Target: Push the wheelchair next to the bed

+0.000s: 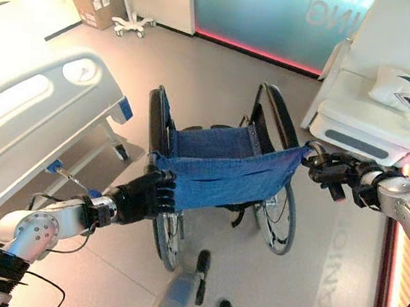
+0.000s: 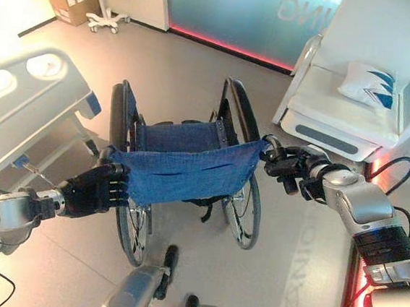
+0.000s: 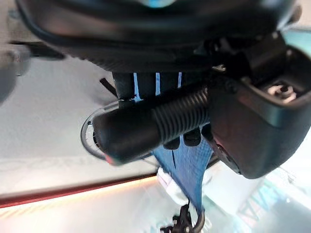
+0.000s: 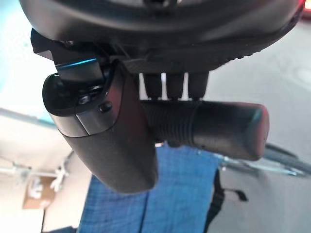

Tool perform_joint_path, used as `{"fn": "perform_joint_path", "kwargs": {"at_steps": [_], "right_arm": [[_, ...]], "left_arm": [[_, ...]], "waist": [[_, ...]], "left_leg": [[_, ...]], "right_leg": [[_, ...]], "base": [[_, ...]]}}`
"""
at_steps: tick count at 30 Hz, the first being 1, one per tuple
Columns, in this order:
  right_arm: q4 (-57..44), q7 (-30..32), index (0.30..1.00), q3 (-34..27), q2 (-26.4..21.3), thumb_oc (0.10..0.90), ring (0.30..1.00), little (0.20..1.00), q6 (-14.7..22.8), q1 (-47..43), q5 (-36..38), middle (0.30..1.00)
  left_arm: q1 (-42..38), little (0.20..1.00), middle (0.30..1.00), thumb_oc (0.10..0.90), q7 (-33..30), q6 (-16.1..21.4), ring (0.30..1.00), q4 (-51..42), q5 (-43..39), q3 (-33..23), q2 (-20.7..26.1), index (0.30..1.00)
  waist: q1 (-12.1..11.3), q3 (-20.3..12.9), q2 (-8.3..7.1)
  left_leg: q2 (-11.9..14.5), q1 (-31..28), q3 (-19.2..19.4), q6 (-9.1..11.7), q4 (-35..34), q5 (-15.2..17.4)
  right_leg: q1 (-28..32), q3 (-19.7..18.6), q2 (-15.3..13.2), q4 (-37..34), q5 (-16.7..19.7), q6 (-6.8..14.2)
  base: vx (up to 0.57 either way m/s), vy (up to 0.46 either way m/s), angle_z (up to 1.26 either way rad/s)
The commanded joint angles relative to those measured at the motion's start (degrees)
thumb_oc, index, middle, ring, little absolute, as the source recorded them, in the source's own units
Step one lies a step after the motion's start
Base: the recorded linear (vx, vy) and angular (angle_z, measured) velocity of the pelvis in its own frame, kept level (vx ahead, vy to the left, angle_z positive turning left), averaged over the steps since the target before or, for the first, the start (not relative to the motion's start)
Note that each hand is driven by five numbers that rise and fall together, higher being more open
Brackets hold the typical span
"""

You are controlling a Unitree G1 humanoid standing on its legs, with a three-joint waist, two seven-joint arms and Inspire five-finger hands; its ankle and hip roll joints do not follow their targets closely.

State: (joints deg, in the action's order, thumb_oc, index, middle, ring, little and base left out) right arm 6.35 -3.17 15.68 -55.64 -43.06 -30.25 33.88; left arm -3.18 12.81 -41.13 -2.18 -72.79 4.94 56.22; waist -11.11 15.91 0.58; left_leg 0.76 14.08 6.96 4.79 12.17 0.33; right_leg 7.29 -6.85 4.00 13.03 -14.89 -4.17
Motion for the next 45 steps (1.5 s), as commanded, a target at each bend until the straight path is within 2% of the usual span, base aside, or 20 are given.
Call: {"fn": "perform_joint_path", "kwargs": {"at_steps": [1,5,10,11,13,14,15,16,19,22,23,26,29,32,33,36,39,42,43,45], "right_arm": [[-6.28,-2.41,0.300,-0.24,1.37,0.400,0.300,0.300,8.26,-1.64,1.73,0.300],[-6.68,-1.36,0.300,-1.13,2.89,0.400,0.300,0.300,8.77,-0.78,1.74,0.300],[-6.93,0.80,0.300,-0.23,4.53,0.400,0.300,0.300,8.73,-0.75,2.35,0.300],[-6.88,0.85,0.300,-0.09,4.97,0.400,0.300,0.300,8.76,-0.68,2.04,0.300],[-6.85,0.46,0.300,-0.30,5.11,0.400,0.300,0.300,8.68,-0.58,1.58,0.300],[-7.04,0.17,0.300,-0.69,4.86,0.400,0.300,0.300,8.59,-0.37,1.49,0.300],[-7.28,-0.34,0.300,-1.39,3.91,0.400,0.300,0.300,8.57,-0.27,1.54,0.300],[-7.30,-0.89,0.300,-1.77,3.14,0.400,0.300,0.300,8.78,-0.36,1.61,0.300],[-6.79,-2.10,0.300,-2.07,0.93,0.400,0.300,0.300,9.29,-1.77,2.05,0.300],[-6.58,-1.93,0.300,-1.34,-0.04,0.400,0.300,0.300,8.78,-3.82,3.20,0.300],[-7.55,-1.23,0.300,-1.27,-0.18,0.400,0.300,0.300,7.67,-4.63,4.18,0.300],[-8.43,-1.96,0.300,-2.14,-0.61,0.400,0.300,0.300,6.12,-5.23,4.74,0.300],[-8.23,-1.79,0.300,-2.03,-1.51,0.400,0.300,0.300,5.79,-5.62,5.93,0.300],[-8.08,-2.17,0.300,-1.40,-2.52,0.400,0.300,0.300,5.32,-5.90,6.61,0.300],[-8.08,-2.06,0.300,-0.66,-3.13,0.400,0.300,0.300,5.40,-6.29,6.98,0.300],[-8.75,-1.22,0.300,-0.06,-4.18,0.400,0.300,0.300,6.08,-5.99,7.81,0.300],[-8.64,-1.10,0.300,0.05,-3.81,0.400,0.300,0.300,6.07,-5.72,7.57,0.300],[-9.55,-0.58,0.300,0.45,-3.59,0.400,0.300,0.300,4.62,-5.97,7.69,0.300],[-10.19,0.46,0.300,0.38,-3.28,0.400,0.300,0.300,4.24,-5.79,8.05,0.300],[-10.23,1.01,0.300,0.32,-2.55,0.400,0.300,0.300,3.97,-5.76,7.71,0.300]], "left_arm": [[-8.50,0.300,0.300,0.400,2.81,9.11,0.300,-0.39,1.34,-13.30,1.14,0.300],[-9.47,0.300,0.300,0.400,4.66,8.48,0.300,0.41,1.46,-13.60,2.48,0.300],[-11.36,0.300,0.300,0.400,7.58,8.09,0.300,2.26,2.42,-12.14,3.86,0.300],[-11.39,0.300,0.300,0.400,7.41,8.39,0.300,2.35,2.45,-11.79,3.80,0.300],[-11.54,0.300,0.300,0.400,7.15,8.70,0.300,2.54,1.97,-11.32,4.13,0.300],[-11.48,0.300,0.300,0.400,6.94,9.09,0.300,2.37,1.55,-11.10,4.43,0.300],[-12.35,0.300,0.300,0.400,5.24,9.70,0.300,1.56,-0.55,-10.10,5.14,0.300],[-12.74,0.300,0.300,0.400,4.26,10.29,0.300,1.04,-1.37,-9.65,5.16,0.300],[-14.34,0.300,0.300,0.400,1.11,11.76,0.300,-0.41,-2.52,-8.03,3.99,0.300],[-15.97,0.300,0.300,0.400,-0.90,12.02,0.300,-0.57,-3.10,-6.81,3.68,0.300],[-17.09,0.300,0.300,0.400,-1.30,11.80,0.300,-0.03,-2.87,-6.38,3.67,0.300],[-18.03,0.300,0.300,0.400,-0.52,11.35,0.300,0.88,-1.77,-6.56,3.38,0.300],[-17.86,0.300,0.300,0.400,0.30,11.65,0.300,1.03,-1.44,-6.56,3.30,0.300],[-16.68,0.300,0.300,0.400,-0.88,11.68,0.300,0.47,-1.66,-6.98,2.76,0.300],[-16.23,0.300,0.300,0.400,-1.65,12.07,0.300,0.06,-1.79,-7.09,2.47,0.300],[-14.83,0.300,0.300,0.400,-1.88,12.88,0.300,-1.14,-2.83,-7.92,2.26,0.300],[-13.72,0.300,0.300,0.400,-1.25,12.03,0.300,-1.66,-2.43,-9.01,1.37,0.300],[-13.21,0.300,0.300,0.400,-0.23,11.32,0.300,-1.05,-1.00,-9.16,0.87,0.300],[-12.82,0.300,0.300,0.400,0.42,11.54,0.300,-1.09,-1.23,-9.49,1.27,0.300],[-12.36,0.300,0.300,0.400,0.54,11.43,0.300,-1.46,-1.41,-9.91,1.43,0.300]], "waist": [[2.42,-10.56,-1.68],[1.64,-11.81,-1.91],[1.57,-11.99,-1.89],[2.00,-11.74,-1.48],[2.52,-11.43,-1.11],[2.74,-11.17,-0.67],[4.08,-10.01,-0.44],[4.50,-9.38,-0.33],[6.13,-7.11,-0.12],[7.94,-5.91,-0.22],[9.22,-5.29,-0.54],[10.32,-5.38,-0.98],[10.57,-6.52,-1.26],[10.85,-8.42,-1.29],[10.79,-9.16,-1.47],[10.62,-9.60,-2.11],[9.96,-9.21,-2.36],[9.05,-8.33,-2.23],[8.68,-8.11,-1.74],[8.37,-7.87,-1.24]], "left_leg": [[-4.76,-2.16,3.07,-5.17,-1.22,-3.20],[-6.84,-3.58,2.11,-7.04,-1.83,-1.17],[-9.17,-6.09,-0.46,-8.90,-1.91,0.28],[-8.96,-6.57,-0.83,-8.85,-1.53,0.73],[-8.82,-6.74,-1.23,-8.59,-0.87,1.08],[-8.52,-6.68,-1.51,-8.16,-0.18,1.18],[-8.48,-6.65,-2.90,-6.83,2.68,0.93],[-8.27,-6.52,-3.37,-6.12,4.07,0.64],[-8.21,-8.00,-4.79,-5.00,5.87,2.71],[-8.29,-12.69,-5.51,-5.49,4.06,7.42],[-7.88,-16.14,-5.97,-5.96,2.53,9.84],[-6.27,-18.70,-5.79,-6.15,3.01,12.26],[-4.53,-18.65,-6.10,-5.16,6.16,11.24],[-1.84,-19.45,-7.00,-2.60,11.50,5.90],[-0.80,-18.22,-6.93,-0.94,17.02,0.73],[-1.48,-13.80,-6.58,0.77,30.19,-4.42],[-2.79,-8.62,-5.98,1.32,38.90,-5.87],[-2.62,-5.44,-4.79,-0.14,34.61,-3.73],[-2.27,-5.44,-4.34,-0.89,26.69,-3.18],[-1.24,-7.05,-2.99,-1.14,18.44,-3.32]], "right_leg": [[6.97,13.82,-0.68,-0.80,4.98,7.23],[5.44,14.02,-0.74,8.08,9.48,10.01],[-0.71,11.61,0.24,20.90,19.37,14.63],[-1.90,11.89,-0.53,20.69,17.92,14.10],[-2.44,12.73,-1.46,19.30,15.47,13.06],[-3.13,13.21,-2.38,15.46,13.08,11.67],[-3.50,13.62,-4.36,5.53,9.21,9.29],[-3.92,13.59,-5.36,1.51,8.69,8.48],[-5.61,13.20,-8.45,-6.29,12.66,9.12],[-10.31,12.04,-11.93,-9.06,19.03,12.00],[-14.14,10.78,-13.47,-9.39,22.68,13.81],[-15.98,10.80,-12.99,-6.99,22.24,13.65],[-15.91,11.96,-11.55,-5.79,20.51,12.40],[-15.52,13.64,-9.41,-4.87,18.06,9.85],[-14.24,14.89,-8.55,-5.60,17.28,8.18],[-11.78,16.91,-7.98,-6.25,15.59,5.59],[-9.79,18.16,-7.75,-5.68,13.99,4.18],[-6.92,18.16,-7.32,-5.96,13.30,4.61],[-6.03,17.69,-6.53,-6.07,12.93,4.98],[-4.82,17.06,-5.65,-6.34,12.20,5.23]], "base": [[0.30,0.089,-0.63],[0.28,0.109,-0.21],[0.22,0.072,0.15],[0.27,0.073,0.33],[0.14,0.028,0.19],[0.20,-0.017,0.05],[0.24,-0.027,0.03],[0.23,-0.049,0.11],[0.15,-0.042,0.38],[0.25,-0.113,0.22],[0.33,-0.167,-0.22],[0.39,-0.180,0.10],[0.34,-0.176,0.45],[0.33,-0.185,0.78],[0.28,-0.196,0.50],[0.26,-0.187,0.13],[0.22,-0.113,0.02],[0.29,-0.015,-0.06],[0.35,0.046,0.11],[0.32,0.081,0.29]]}}
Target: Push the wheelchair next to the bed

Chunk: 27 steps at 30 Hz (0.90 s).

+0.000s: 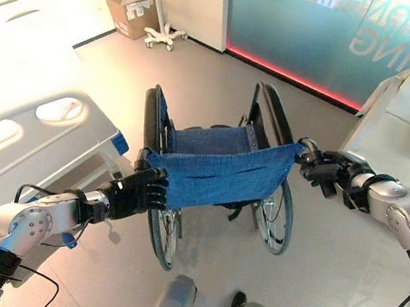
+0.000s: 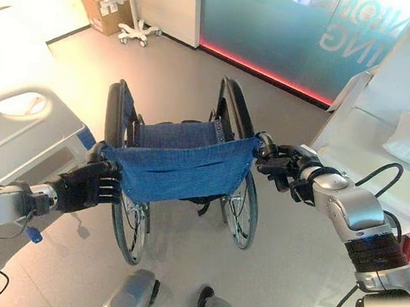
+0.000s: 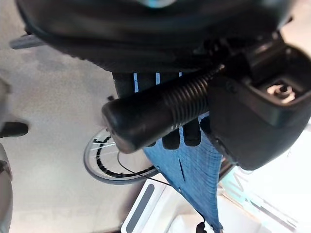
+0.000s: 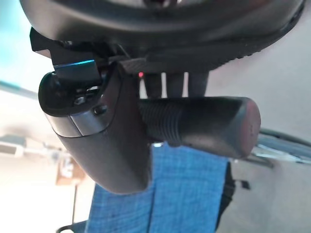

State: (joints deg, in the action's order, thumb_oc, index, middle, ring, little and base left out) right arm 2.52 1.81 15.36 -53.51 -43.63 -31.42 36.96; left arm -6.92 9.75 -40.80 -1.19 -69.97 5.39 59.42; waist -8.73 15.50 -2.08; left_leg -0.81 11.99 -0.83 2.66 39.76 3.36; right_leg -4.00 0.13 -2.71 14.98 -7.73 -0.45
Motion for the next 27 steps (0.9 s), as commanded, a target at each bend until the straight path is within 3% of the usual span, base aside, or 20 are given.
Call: {"fn": "perform_joint_path", "kwargs": {"at_steps": [1,4,6,7,8,12,15,18,22,24,27], "right_arm": [[-5.96,-3.34,0.300,0.69,-3.92,0.400,0.300,0.300,4.44,-4.60,4.26,0.300],[-5.94,-3.20,0.300,0.18,-2.61,0.400,0.300,0.300,5.21,-2.23,2.33,0.300],[-6.52,-3.14,0.300,-0.33,-2.36,0.400,0.300,0.300,5.27,-0.99,1.88,0.300],[-8.29,-3.90,0.300,-1.85,-2.32,0.400,0.300,0.300,5.67,1.97,1.23,0.300],[-8.65,-4.15,0.300,-2.21,-2.25,0.400,0.300,0.300,5.65,2.54,1.06,0.300],[-9.25,-5.63,0.300,-4.21,-1.94,0.400,0.300,0.300,5.54,4.40,0.39,0.300],[-8.82,-5.96,0.300,-5.03,-1.36,0.400,0.300,0.300,6.12,5.69,-0.15,0.300],[-8.83,-5.17,0.300,-5.49,-1.43,0.400,0.300,0.300,6.83,6.63,0.58,0.300],[-7.95,-4.68,0.300,-5.28,-0.78,0.400,0.300,0.300,7.70,7.71,0.29,0.300],[-7.45,-5.22,0.300,-5.47,-0.30,0.400,0.300,0.300,8.24,7.98,-0.80,0.300],[-7.35,-5.38,0.300,-5.99,-0.63,0.400,0.300,0.300,8.99,7.70,-0.82,0.300]], "left_arm": [[-8.28,0.300,0.300,0.400,4.02,10.85,0.300,-2.61,-4.07,-10.45,-1.91,0.300],[-6.01,0.300,0.300,0.400,4.37,11.42,0.300,-3.82,-2.52,-10.73,-3.53,0.300],[-4.80,0.300,0.300,0.400,4.81,11.92,0.300,-4.39,-1.86,-11.02,-4.13,0.300],[-1.62,0.300,0.300,0.400,4.83,12.46,0.300,-6.47,-1.71,-13.03,-4.70,0.300],[-1.02,0.300,0.300,0.400,4.83,12.39,0.300,-6.83,-1.59,-13.49,-4.82,0.300],[-0.70,0.300,0.300,0.400,5.01,10.68,0.300,-6.82,-1.71,-15.00,-4.45,0.300],[-2.87,0.300,0.300,0.400,4.52,9.27,0.300,-5.59,-2.38,-13.85,-3.63,0.300],[-4.70,0.300,0.300,0.400,5.43,9.58,0.300,-4.59,-2.41,-12.61,-2.70,0.300],[-7.26,0.300,0.300,0.400,6.35,10.89,0.300,-2.60,-3.03,-10.94,-1.23,0.300],[-7.30,0.300,0.300,0.400,6.96,11.05,0.300,-2.62,-2.58,-11.02,-0.59,0.300],[-6.63,0.300,0.300,0.400,6.30,11.75,0.300,-3.98,-2.77,-11.68,0.43,0.300]], "waist": [[5.79,-7.40,2.02],[4.31,-6.83,3.35],[3.99,-6.73,3.49],[3.18,-6.81,4.08],[3.06,-6.78,3.98],[3.02,-7.98,3.86],[2.94,-8.94,3.72],[2.81,-9.58,3.12],[2.85,-10.04,2.54],[2.83,-9.88,2.31],[2.31,-9.21,1.97]], "left_leg": [[1.64,-6.38,6.05,1.19,-17.36,-7.16],[3.68,-4.30,6.28,2.86,-31.38,-12.48],[4.06,-4.02,5.95,3.21,-33.64,-14.01],[5.61,-2.20,4.76,3.59,-37.21,-17.13],[5.70,-2.23,4.65,3.58,-37.16,-17.21],[5.55,-2.52,6.70,2.52,-36.01,-13.11],[4.02,-1.90,7.07,1.14,-32.73,-9.81],[1.74,-2.02,7.70,-0.64,-31.46,-7.55],[-0.65,-4.34,8.99,-3.31,-30.94,-4.91],[-1.26,-4.99,9.40,-3.62,-30.27,-4.03],[-1.68,-4.53,8.83,-2.75,-27.47,-2.83]], "right_leg": [[7.58,9.88,2.00,-8.62,4.14,1.74],[12.21,8.88,3.55,-10.24,1.80,2.06],[13.19,8.63,3.69,-10.54,1.34,2.07],[15.89,6.70,4.16,-10.89,-0.24,2.12],[16.27,6.42,4.00,-10.65,-0.69,2.19],[17.59,6.94,2.39,-8.28,-3.48,3.34],[17.63,7.69,1.32,-4.05,-5.54,3.78],[16.04,8.35,0.53,2.11,-3.97,5.03],[10.88,9.55,-0.41,15.58,2.15,8.07],[9.76,10.19,-0.89,13.99,2.62,7.93],[10.27,12.29,-2.29,5.66,0.82,6.30]], "base": [[0.39,0.140,0.26],[0.37,0.164,-0.05],[0.35,0.158,-0.42],[0.35,0.167,-0.06],[0.44,0.218,0.12],[0.30,0.183,-0.06],[0.34,0.249,0.00],[0.22,0.192,-0.47],[0.20,0.175,-0.15],[0.19,0.053,0.07],[0.16,-0.041,-0.01]]}}
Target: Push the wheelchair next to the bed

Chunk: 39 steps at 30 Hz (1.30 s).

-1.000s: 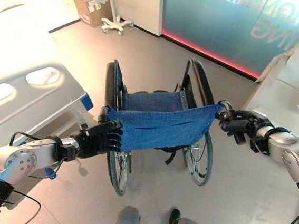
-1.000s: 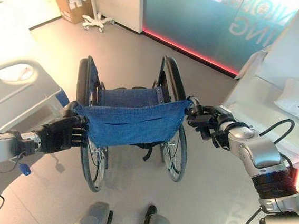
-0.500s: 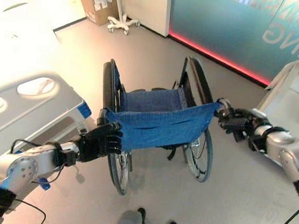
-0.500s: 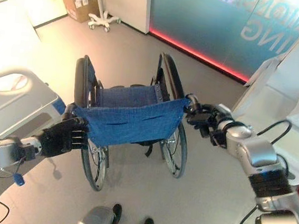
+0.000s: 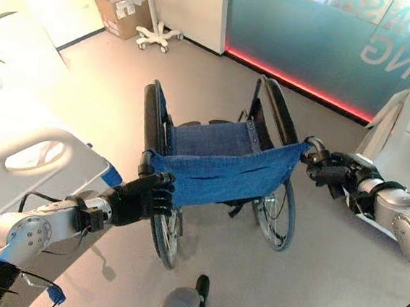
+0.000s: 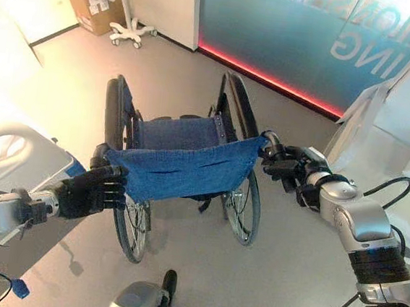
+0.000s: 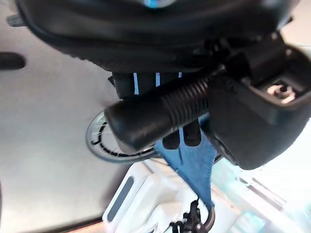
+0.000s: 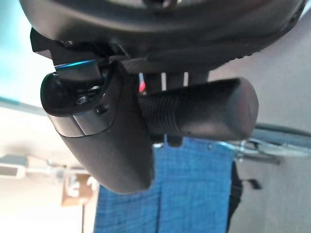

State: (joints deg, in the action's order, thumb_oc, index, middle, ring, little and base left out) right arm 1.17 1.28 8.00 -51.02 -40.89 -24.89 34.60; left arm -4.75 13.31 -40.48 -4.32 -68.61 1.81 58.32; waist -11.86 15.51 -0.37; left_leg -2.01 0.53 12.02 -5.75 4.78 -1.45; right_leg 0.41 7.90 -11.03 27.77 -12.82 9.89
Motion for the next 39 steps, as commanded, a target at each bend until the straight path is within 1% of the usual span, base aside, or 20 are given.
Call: {"fn": "perform_joint_path", "kwargs": {"at_steps": [1,5,6,8,9,10,11,13,17,18,20,23,26,27,28,29,30,34,36,39], "right_arm": [[-5.98,-5.06,0.300,1.29,-3.48,0.400,0.300,0.300,6.23,0.52,1.75,0.300],[-4.94,-5.75,0.300,2.48,-4.62,0.400,0.300,0.300,6.35,-2.45,2.15,0.300],[-4.38,-5.76,0.300,3.52,-4.96,0.400,0.300,0.300,6.35,-4.26,2.46,0.300],[-4.21,-5.76,0.300,3.92,-4.96,0.400,0.300,0.300,6.13,-5.20,2.47,0.300],[-4.26,-5.89,0.300,4.45,-4.69,0.400,0.300,0.300,5.57,-6.67,2.48,0.300],[-4.35,-5.89,0.300,4.53,-4.64,0.400,0.300,0.300,5.10,-7.41,2.84,0.300],[-4.68,-6.06,0.300,4.41,-4.51,0.400,0.300,0.300,4.57,-7.93,3.01,0.300],[-5.14,-6.87,0.300,4.17,-4.85,0.400,0.300,0.300,3.76,-8.84,3.39,0.300],[-4.90,-7.72,0.300,4.31,-7.35,0.400,0.300,0.300,3.82,-9.86,5.61,0.300],[-4.86,-7.45,0.300,4.51,-7.57,0.400,0.300,0.300,3.97,-9.85,6.03,0.300],[-4.73,-7.08,0.300,5.50,-7.97,0.400,0.300,0.300,4.69,-9.93,6.27,0.300],[-5.47,-6.37,0.300,6.53,-7.97,0.400,0.300,0.300,5.75,-9.58,5.99,0.300],[-5.97,-6.45,0.300,6.43,-6.89,0.400,0.300,0.300,5.35,-9.31,4.97,0.300],[-6.48,-6.99,0.300,6.53,-5.97,0.400,0.300,0.300,4.18,-9.70,4.10,0.300],[-6.61,-7.11,0.300,7.07,-5.11,0.400,0.300,0.300,3.57,-10.24,3.42,0.300],[-6.57,-7.10,0.300,7.32,-4.81,0.400,0.300,0.300,3.31,-10.48,3.19,0.300],[-6.34,-6.78,0.300,8.24,-3.76,0.400,0.300,0.300,2.53,-11.46,2.67,0.300],[-5.03,-6.47,0.300,9.42,-1.82,0.400,0.300,0.300,3.04,-11.36,1.28,0.300],[-5.03,-6.79,0.300,8.98,-0.91,0.400,0.300,0.300,4.49,-9.00,-0.19,0.300],[-6.07,-7.94,0.300,7.71,-0.31,0.400,0.300,0.300,5.99,-5.69,-1.94,0.300]], "left_arm": [[-8.55,0.300,0.300,0.400,2.16,11.93,0.300,-1.35,-4.11,-8.46,1.40,0.300],[-8.60,0.300,0.300,0.400,0.59,13.23,0.300,-1.90,-4.08,-8.81,0.51,0.300],[-9.18,0.300,0.300,0.400,-0.09,13.90,0.300,-1.67,-4.28,-8.45,0.47,0.300],[-9.42,0.300,0.300,0.400,0.02,14.05,0.300,-1.26,-4.13,-8.53,0.48,0.300],[-10.45,0.300,0.300,0.400,0.01,13.96,0.300,-0.24,-4.37,-8.50,1.22,0.300],[-11.07,0.300,0.300,0.400,0.11,13.91,0.300,0.39,-4.52,-8.41,1.61,0.300],[-11.56,0.300,0.300,0.400,-0.03,13.80,0.300,0.81,-4.78,-8.54,2.06,0.300],[-12.45,0.300,0.300,0.400,0.33,13.43,0.300,2.05,-4.90,-9.03,2.38,0.300],[-12.67,0.300,0.300,0.400,0.58,13.68,0.300,2.24,-5.53,-9.16,2.53,0.300],[-12.41,0.300,0.300,0.400,0.53,13.81,0.300,2.03,-5.60,-9.14,2.43,0.300],[-11.13,0.300,0.300,0.400,0.13,13.56,0.300,1.09,-5.06,-9.71,1.59,0.300],[-8.73,0.300,0.300,0.400,-0.42,13.40,0.300,-0.68,-4.07,-10.43,0.49,0.300],[-8.11,0.300,0.300,0.400,-0.20,12.84,0.300,-1.35,-2.80,-10.60,-0.76,0.300],[-7.55,0.300,0.300,0.400,-0.27,12.35,0.300,-1.37,-2.42,-11.12,-1.14,0.300],[-7.23,0.300,0.300,0.400,-0.33,12.33,0.300,-1.19,-1.97,-11.40,-1.58,0.300],[-7.15,0.300,0.300,0.400,-0.25,12.24,0.300,-1.11,-1.93,-11.55,-1.63,0.300],[-7.04,0.300,0.300,0.400,-0.25,12.25,0.300,-0.66,-2.15,-11.88,-1.64,0.300],[-6.23,0.300,0.300,0.400,1.25,12.95,0.300,0.48,-2.03,-11.74,-1.87,0.300],[-5.23,0.300,0.300,0.400,2.03,13.87,0.300,0.28,-1.06,-11.15,-2.44,0.300],[-4.03,0.300,0.300,0.400,1.38,14.43,0.300,-1.25,-1.03,-11.50,-2.57,0.300]], "waist": [[5.25,-8.73,0.31],[5.54,-7.41,0.86],[6.21,-7.06,1.09],[6.54,-6.76,1.16],[7.25,-6.32,1.11],[7.58,-6.02,0.98],[7.81,-5.79,0.68],[8.12,-5.51,0.39],[8.86,-6.55,-1.20],[8.85,-6.78,-1.39],[8.55,-7.18,-2.09],[8.16,-6.86,-2.75],[7.53,-6.25,-2.26],[6.59,-5.79,-1.71],[6.11,-5.48,-1.35],[5.94,-5.42,-1.19],[5.41,-5.49,-0.44],[3.53,-5.97,1.66],[2.83,-6.33,2.13],[1.93,-7.89,1.66]], "left_leg": [[-0.35,7.00,-4.46,6.23,8.62,2.35],[-0.28,5.43,-5.96,7.25,9.60,3.90],[-0.30,3.71,-6.70,7.32,9.16,4.95],[-0.22,2.65,-7.15,7.38,8.80,5.45],[0.32,0.67,-8.00,7.48,7.87,6.63],[0.93,-0.34,-8.17,7.57,7.64,7.42],[1.65,-1.16,-8.40,7.75,7.79,8.19],[3.62,-1.67,-8.63,8.23,9.03,9.33],[7.88,-1.42,-10.57,9.17,15.57,9.64],[8.61,-1.24,-10.77,9.27,17.43,8.14],[10.01,1.72,-10.99,9.35,27.46,3.45],[7.92,7.88,-10.91,8.44,42.52,0.60],[4.99,12.38,-12.28,8.22,45.62,-0.66],[1.26,13.41,-11.82,7.79,42.01,0.18],[0.01,12.64,-10.97,7.79,38.49,0.20],[-0.21,12.21,-10.57,7.81,36.77,0.06],[-0.20,11.01,-8.41,8.20,28.49,-1.29],[-0.81,12.02,-2.30,8.85,10.23,-5.48],[-0.67,11.60,3.01,8.68,0.88,-7.99],[-1.59,11.03,4.94,7.09,-2.61,-7.01]], "right_leg": [[5.98,5.23,5.02,-10.51,5.39,-4.58],[4.98,4.63,2.37,-18.22,8.06,-4.20],[2.96,2.58,0.67,-21.01,11.33,-2.87],[2.05,1.34,-0.26,-22.26,13.16,-1.90],[-0.47,-1.02,-2.05,-23.91,16.71,-0.35],[-1.46,-1.81,-2.63,-24.48,18.00,0.30],[-2.70,-2.12,-3.07,-24.57,18.98,0.77],[-3.24,-2.00,-2.25,-23.27,17.49,0.83],[-4.19,-1.25,1.14,-20.43,14.23,-1.67],[-4.23,-1.02,1.97,-20.13,13.59,-2.60],[-3.66,0.13,4.16,-19.66,12.29,-5.48],[-2.13,0.95,6.99,-19.08,10.71,-8.73],[-0.27,1.07,8.98,-18.54,9.82,-9.82],[1.19,0.83,10.22,-18.56,9.46,-9.48],[2.15,0.89,10.84,-18.65,9.09,-9.16],[2.57,0.96,11.08,-18.72,8.91,-9.09],[4.14,1.60,12.60,-19.17,7.82,-9.04],[9.17,2.36,16.10,-20.95,5.50,-9.11],[13.03,2.94,17.41,-21.92,4.28,-8.97],[15.28,3.21,17.86,-21.14,3.24,-8.06]], "base": [[0.14,-0.074,-0.15],[0.15,-0.093,-0.28],[0.17,-0.158,-0.10],[0.20,-0.209,-0.05],[0.30,-0.302,-0.07],[0.42,-0.429,0.02],[0.32,-0.334,0.07],[0.33,-0.362,0.21],[0.33,-0.372,0.58],[0.27,-0.325,0.60],[0.27,-0.386,0.18],[0.30,-0.344,-0.11],[0.30,-0.129,0.20],[0.39,-0.035,0.13],[0.38,-0.019,0.11],[0.38,0.000,0.13],[0.38,0.004,0.05],[0.45,0.003,-0.21],[0.48,-0.003,-0.31],[0.43,-0.005,0.03]]}}
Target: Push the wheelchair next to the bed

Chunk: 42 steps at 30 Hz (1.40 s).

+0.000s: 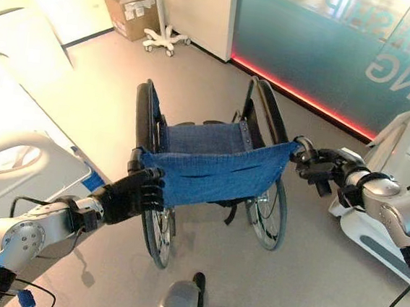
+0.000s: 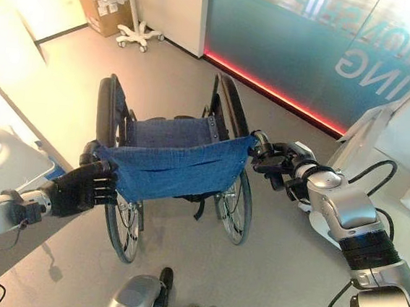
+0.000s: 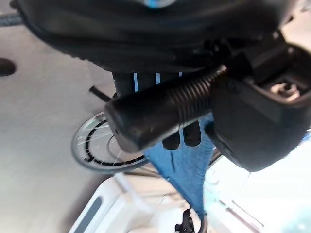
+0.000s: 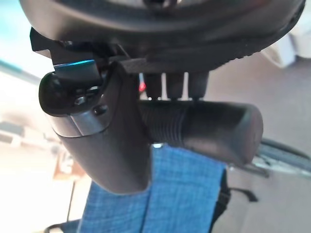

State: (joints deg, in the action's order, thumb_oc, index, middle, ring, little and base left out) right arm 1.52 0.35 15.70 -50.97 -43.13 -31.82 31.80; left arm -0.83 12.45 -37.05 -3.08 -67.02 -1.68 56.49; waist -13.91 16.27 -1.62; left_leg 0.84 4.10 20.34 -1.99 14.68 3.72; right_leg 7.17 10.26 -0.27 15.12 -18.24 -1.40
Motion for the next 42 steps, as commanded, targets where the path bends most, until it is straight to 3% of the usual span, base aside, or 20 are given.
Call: {"fn": "perform_joint_path", "kwargs": {"at_steps": [1,2,5,7,8,9,10,11,13,17,18,20,23,24,29,30,32,36,38,42], "right_arm": [[-6.30,-7.85,0.300,-0.03,0.07,0.400,0.300,0.300,8.18,1.33,0.39,0.300],[-6.10,-8.32,0.300,0.18,0.44,0.400,0.300,0.300,8.41,1.37,0.06,0.300],[-4.85,-8.97,0.300,0.76,0.82,0.400,0.300,0.300,9.11,0.87,-0.13,0.300],[-3.58,-8.70,0.300,1.77,0.95,0.400,0.300,0.300,10.15,-0.56,-0.14,0.300],[-3.53,-8.67,0.300,1.77,0.96,0.400,0.300,0.300,10.20,-0.65,-0.17,0.300],[-3.59,-7.99,0.300,1.89,1.18,0.400,0.300,0.300,10.66,-1.23,0.02,0.300],[-3.90,-7.26,0.300,2.04,1.38,0.400,0.300,0.300,10.66,-1.52,0.46,0.300],[-4.08,-6.76,0.300,2.00,1.67,0.400,0.300,0.300,10.59,-1.53,0.60,0.300],[-4.22,-6.51,0.300,1.31,1.94,0.400,0.300,0.300,10.38,-1.38,0.82,0.300],[-4.48,-8.58,0.300,-0.59,-0.41,0.400,0.300,0.300,10.57,-1.44,1.22,0.300],[-4.28,-9.18,0.300,-1.32,-1.07,0.400,0.300,0.300,10.89,-1.27,1.29,0.300],[-4.21,-9.34,0.300,-1.59,-2.08,0.400,0.300,0.300,10.72,-2.03,1.93,0.300],[-5.22,-8.14,0.300,-1.16,-2.60,0.400,0.300,0.300,8.89,-3.62,3.29,0.300],[-6.21,-8.31,0.300,-0.90,-3.35,0.400,0.300,0.300,6.73,-6.01,4.84,0.300],[-7.72,-8.07,0.300,0.01,-5.61,0.400,0.300,0.300,5.35,-8.14,7.49,0.300],[-7.98,-7.29,0.300,0.68,-6.65,0.400,0.300,0.300,5.98,-8.57,8.94,0.300],[-7.68,-6.85,0.300,1.53,-6.30,0.400,0.300,0.300,6.67,-9.08,9.13,0.300],[-7.54,-8.07,0.300,1.63,-4.74,0.400,0.300,0.300,8.02,-7.26,6.85,0.300],[-7.89,-8.45,0.300,0.99,-4.07,0.400,0.300,0.300,8.03,-5.90,5.49,0.300],[-8.10,-8.93,0.300,0.34,-2.35,0.400,0.300,0.300,7.28,-4.74,3.22,0.300]], "left_arm": [[-7.50,0.300,0.300,0.400,2.21,10.64,0.300,-2.61,-2.43,-8.62,-0.75,0.300],[-7.17,0.300,0.300,0.400,2.14,10.41,0.300,-2.65,-2.46,-9.27,-0.53,0.300],[-7.33,0.300,0.300,0.400,2.34,9.01,0.300,-1.60,-1.98,-10.61,0.02,0.300],[-8.58,0.300,0.300,0.400,3.64,9.66,0.300,1.37,-1.54,-10.81,0.94,0.300],[-8.72,0.300,0.300,0.400,3.77,9.64,0.300,1.54,-1.63,-10.78,1.07,0.300],[-9.53,0.300,0.300,0.400,4.02,9.89,0.300,2.19,-2.48,-10.59,1.89,0.300],[-9.91,0.300,0.300,0.400,4.13,9.82,0.300,2.30,-2.52,-10.43,2.09,0.300],[-9.99,0.300,0.300,0.400,4.30,9.65,0.300,2.29,-2.39,-10.38,2.22,0.300],[-9.70,0.300,0.300,0.400,4.41,9.50,0.300,2.07,-1.91,-10.26,2.70,0.300],[-9.76,0.300,0.300,0.400,3.38,11.35,0.300,2.58,-4.83,-10.38,4.58,0.300],[-10.26,0.300,0.300,0.400,2.74,11.65,0.300,2.35,-5.26,-10.06,4.68,0.300],[-11.45,0.300,0.300,0.400,1.62,12.14,0.300,1.84,-5.89,-9.24,4.71,0.300],[-12.72,0.300,0.300,0.400,0.28,11.43,0.300,0.85,-6.37,-8.95,4.77,0.300],[-13.46,0.300,0.300,0.400,-0.41,10.41,0.300,0.89,-6.44,-9.74,5.00,0.300],[-12.06,0.300,0.300,0.400,-0.33,10.29,0.300,0.23,-7.29,-11.33,4.89,0.300],[-10.34,0.300,0.300,0.400,0.24,10.89,0.300,-0.96,-6.89,-12.25,4.26,0.300],[-8.80,0.300,0.300,0.400,1.08,11.76,0.300,-1.66,-5.62,-12.97,3.33,0.300],[-5.15,0.300,0.300,0.400,1.40,12.97,0.300,-3.58,-2.98,-14.78,0.59,0.300],[-4.96,0.300,0.300,0.400,1.15,12.78,0.300,-3.97,-2.84,-14.83,-0.12,0.300],[-4.46,0.300,0.300,0.400,1.09,12.32,0.300,-4.34,-2.26,-15.31,-1.63,0.300]], "waist": [[3.33,-9.53,2.49],[2.64,-10.16,1.79],[1.21,-11.78,0.67],[0.74,-12.68,0.31],[0.72,-12.73,0.29],[0.73,-12.87,0.18],[1.07,-12.83,0.11],[1.26,-12.71,0.10],[1.92,-12.47,-0.46],[3.23,-10.96,2.38],[4.15,-9.86,2.75],[5.06,-8.51,3.32],[5.73,-7.49,3.32],[5.91,-7.20,2.70],[5.43,-7.78,0.92],[4.91,-7.54,-0.19],[4.77,-7.24,-0.68],[5.09,-6.05,-1.76],[5.30,-5.83,-1.75],[3.61,-5.39,-0.94]], "left_leg": [[-5.81,6.45,-5.15,2.71,-14.39,-11.81],[-6.94,5.92,-6.92,1.71,-14.03,-10.88],[-7.81,5.80,-6.88,-0.35,-12.05,-8.74],[-8.42,4.09,-6.70,-1.65,-11.98,-7.44],[-8.45,4.07,-6.82,-1.72,-11.90,-7.38],[-8.68,3.70,-8.05,-2.14,-11.10,-6.87],[-8.93,3.58,-9.21,-2.17,-10.45,-6.53],[-9.15,3.53,-10.05,-2.06,-9.83,-6.26],[-10.25,3.79,-11.71,-1.96,-7.99,-5.52],[-7.48,2.80,-15.50,-0.12,-3.70,-3.52],[-7.07,1.61,-16.88,0.35,-2.64,-2.32],[-5.91,-1.15,-19.15,1.51,-1.94,-0.31],[-4.19,-3.80,-20.70,2.36,-1.93,2.09],[-1.33,-4.93,-21.61,3.68,-1.58,3.18],[2.54,-3.40,-23.97,5.12,1.80,3.02],[4.25,-2.49,-24.42,4.83,4.91,2.27],[5.36,-1.35,-24.11,4.54,8.27,1.23],[8.44,3.27,-19.09,3.96,22.38,-3.74],[9.05,4.68,-17.51,3.96,25.60,-4.21],[2.45,6.40,-17.25,3.23,21.48,-2.99]], "right_leg": [[9.44,0.27,7.08,-7.75,8.45,3.93],[9.84,-0.01,6.82,-5.72,8.86,4.72],[8.86,-0.26,6.79,1.69,14.71,7.96],[5.58,-0.52,6.72,12.14,22.70,12.64],[5.33,-0.78,6.94,13.30,23.56,13.02],[2.87,-2.47,8.41,18.77,28.13,14.67],[1.08,-4.07,9.33,20.64,29.46,14.86],[0.02,-4.95,9.44,20.89,29.50,14.79],[-0.56,-4.34,6.63,18.77,26.61,14.39],[-3.60,0.06,-2.38,6.25,15.35,8.99],[-3.85,0.91,-4.65,3.63,14.38,8.52],[-6.09,0.36,-9.77,-1.65,16.68,8.68],[-7.94,-1.78,-13.56,-4.80,19.72,10.02],[-8.66,-2.80,-13.70,-4.85,19.11,11.31],[-8.00,-2.40,-11.25,-5.08,16.69,10.80],[-8.22,-1.89,-9.78,-4.38,15.36,9.05],[-8.43,-1.62,-8.48,-3.88,14.63,7.65],[-6.58,0.54,-4.08,-3.61,13.20,3.25],[-5.68,1.58,-2.90,-3.41,12.55,2.24],[-3.27,3.14,-0.85,-3.58,11.56,2.16]], "base": [[0.47,0.007,-0.02],[0.45,0.005,0.07],[0.34,0.030,-0.05],[0.34,0.042,-0.35],[0.28,-0.023,-0.10],[0.27,-0.061,0.32],[0.34,-0.081,0.44],[0.30,-0.083,0.33],[0.28,-0.071,0.12],[0.20,-0.112,0.02],[0.22,-0.227,0.04],[0.20,-0.237,0.27],[0.23,-0.334,0.62],[0.24,-0.429,0.47],[0.18,-0.385,0.30],[0.17,-0.447,0.30],[0.16,-0.434,0.21],[0.16,-0.359,0.07],[0.24,-0.253,0.30],[0.27,-0.107,0.28]]}}
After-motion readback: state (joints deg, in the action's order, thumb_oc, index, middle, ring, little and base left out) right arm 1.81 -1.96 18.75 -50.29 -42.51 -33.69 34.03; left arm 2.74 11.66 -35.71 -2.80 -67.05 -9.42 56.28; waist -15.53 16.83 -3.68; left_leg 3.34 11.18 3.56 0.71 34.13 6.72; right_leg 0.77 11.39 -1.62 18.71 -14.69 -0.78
